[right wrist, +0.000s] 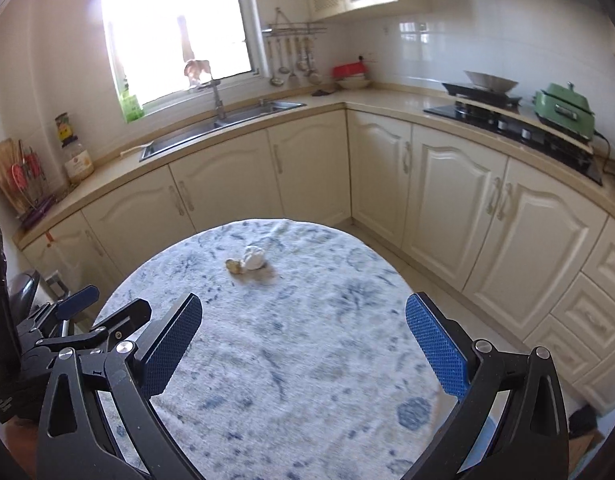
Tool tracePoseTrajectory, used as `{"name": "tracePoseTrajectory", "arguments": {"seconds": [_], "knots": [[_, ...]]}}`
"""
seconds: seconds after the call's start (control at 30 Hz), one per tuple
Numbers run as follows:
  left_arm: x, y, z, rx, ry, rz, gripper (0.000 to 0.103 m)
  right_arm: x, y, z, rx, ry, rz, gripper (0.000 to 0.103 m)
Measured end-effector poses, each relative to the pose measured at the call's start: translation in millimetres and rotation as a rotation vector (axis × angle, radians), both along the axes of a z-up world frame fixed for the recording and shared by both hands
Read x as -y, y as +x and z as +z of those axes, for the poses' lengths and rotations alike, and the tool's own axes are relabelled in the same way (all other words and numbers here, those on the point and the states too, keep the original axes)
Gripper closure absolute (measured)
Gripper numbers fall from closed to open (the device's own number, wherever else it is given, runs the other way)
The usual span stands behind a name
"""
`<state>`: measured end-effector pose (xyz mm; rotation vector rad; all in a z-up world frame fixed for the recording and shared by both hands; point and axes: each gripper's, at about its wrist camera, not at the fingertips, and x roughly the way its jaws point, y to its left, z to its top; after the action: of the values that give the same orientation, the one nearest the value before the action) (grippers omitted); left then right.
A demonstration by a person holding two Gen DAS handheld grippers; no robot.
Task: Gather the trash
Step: 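Move both open tools back over the white tissue and cracker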
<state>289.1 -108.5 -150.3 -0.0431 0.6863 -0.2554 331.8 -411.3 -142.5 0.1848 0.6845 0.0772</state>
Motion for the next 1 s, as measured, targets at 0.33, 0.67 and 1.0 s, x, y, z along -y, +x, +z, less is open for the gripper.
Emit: {"name": "tracePoseTrajectory", "arguments": {"seconds": [0.33, 0.67, 1.0], "knots": [[14.7, 109.2, -28.4, -0.070, 0.082, 0.030, 0.001, -20.4, 74.4, -42.9, -0.077, -0.009, 0.043, 0.000], [56.2, 236.6, -102.3, -0.156, 0.166, -0.001, 0.002, -19.3, 159.9, -109.6, -0.192, -0.020, 0.058, 0.000], [69.6, 303.5, -137.7, -0.203, 0.120, -0.049, 0.023, -24.8, 203.9, -140.4, -0.238, 0.003, 0.074, 0.000]]}}
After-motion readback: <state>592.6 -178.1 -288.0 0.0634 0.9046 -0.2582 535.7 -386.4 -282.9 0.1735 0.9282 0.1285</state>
